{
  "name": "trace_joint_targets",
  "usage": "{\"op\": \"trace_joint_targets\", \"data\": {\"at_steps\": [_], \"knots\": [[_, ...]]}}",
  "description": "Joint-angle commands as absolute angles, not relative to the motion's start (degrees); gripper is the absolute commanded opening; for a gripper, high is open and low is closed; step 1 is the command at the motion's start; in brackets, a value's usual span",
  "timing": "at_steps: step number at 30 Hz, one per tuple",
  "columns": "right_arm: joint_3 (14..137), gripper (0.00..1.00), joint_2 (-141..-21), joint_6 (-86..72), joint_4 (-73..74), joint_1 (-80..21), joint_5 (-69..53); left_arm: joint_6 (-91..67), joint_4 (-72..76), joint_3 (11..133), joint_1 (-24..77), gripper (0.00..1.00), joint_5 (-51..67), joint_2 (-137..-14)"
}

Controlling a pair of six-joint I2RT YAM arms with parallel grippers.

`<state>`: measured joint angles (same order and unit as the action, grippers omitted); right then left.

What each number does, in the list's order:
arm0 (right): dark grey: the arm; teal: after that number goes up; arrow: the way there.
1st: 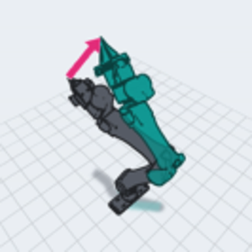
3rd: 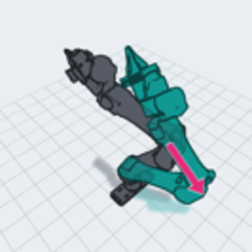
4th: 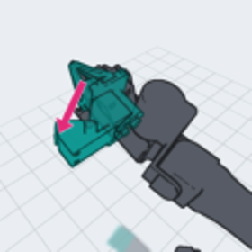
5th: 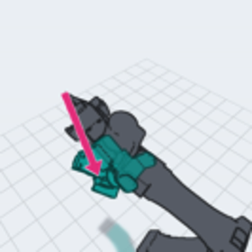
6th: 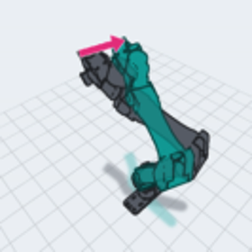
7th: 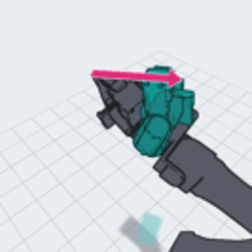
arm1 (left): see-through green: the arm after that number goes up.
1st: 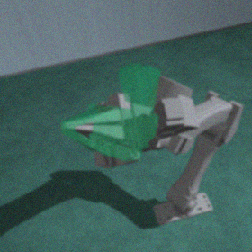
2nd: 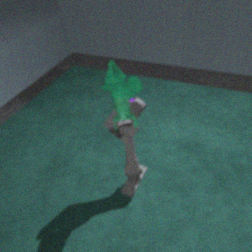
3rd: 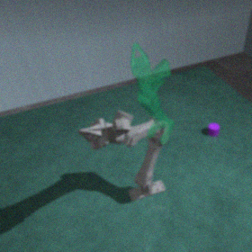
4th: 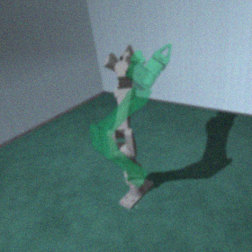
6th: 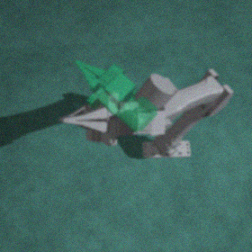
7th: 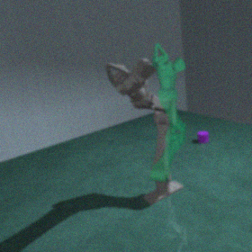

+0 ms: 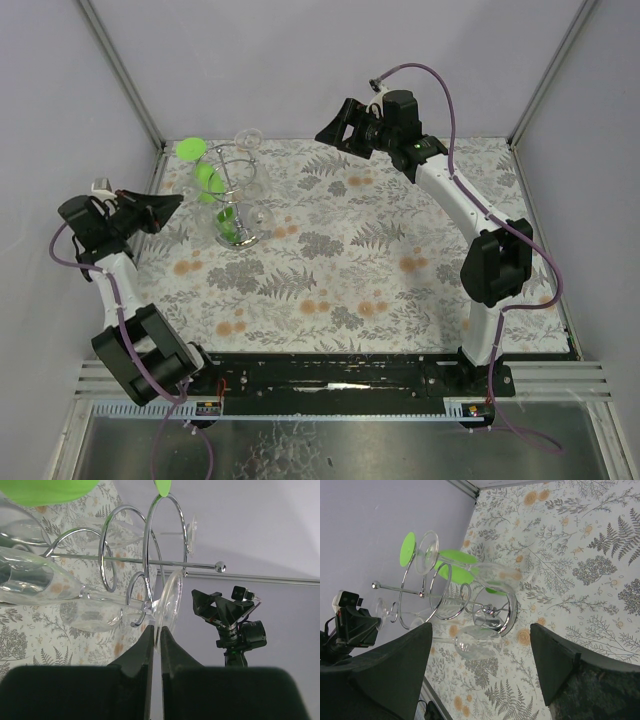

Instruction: Take the wine glass off the wine glass rack

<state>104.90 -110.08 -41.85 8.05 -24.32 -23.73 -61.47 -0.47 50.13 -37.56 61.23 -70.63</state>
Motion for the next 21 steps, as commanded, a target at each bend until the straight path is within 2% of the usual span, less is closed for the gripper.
{"op": "trace_joint_targets", "data": {"at_steps": [1, 16, 18, 21], "knots": [[105.5, 0.85, -107.3, -41.2, 5.9, -24.0, -25.3, -60.4, -1.7, 52.0, -39.5, 0.0, 63.9, -69.0], [103.4, 0.87, -106.3, -41.9, 4.6, -24.0, -25.3, -58.1, -6.4, 51.6, -42.9, 0.0, 67.7, -67.2], [103.4, 0.89, -106.2, -41.8, 4.7, -24.0, -25.2, -57.8, -6.9, 51.5, -43.5, 0.0, 68.0, -67.0], [103.3, 0.97, -106.3, -41.4, 4.9, -24.0, -25.2, -57.1, -8.0, 52.1, -44.7, 0.0, 68.9, -67.0]]}}
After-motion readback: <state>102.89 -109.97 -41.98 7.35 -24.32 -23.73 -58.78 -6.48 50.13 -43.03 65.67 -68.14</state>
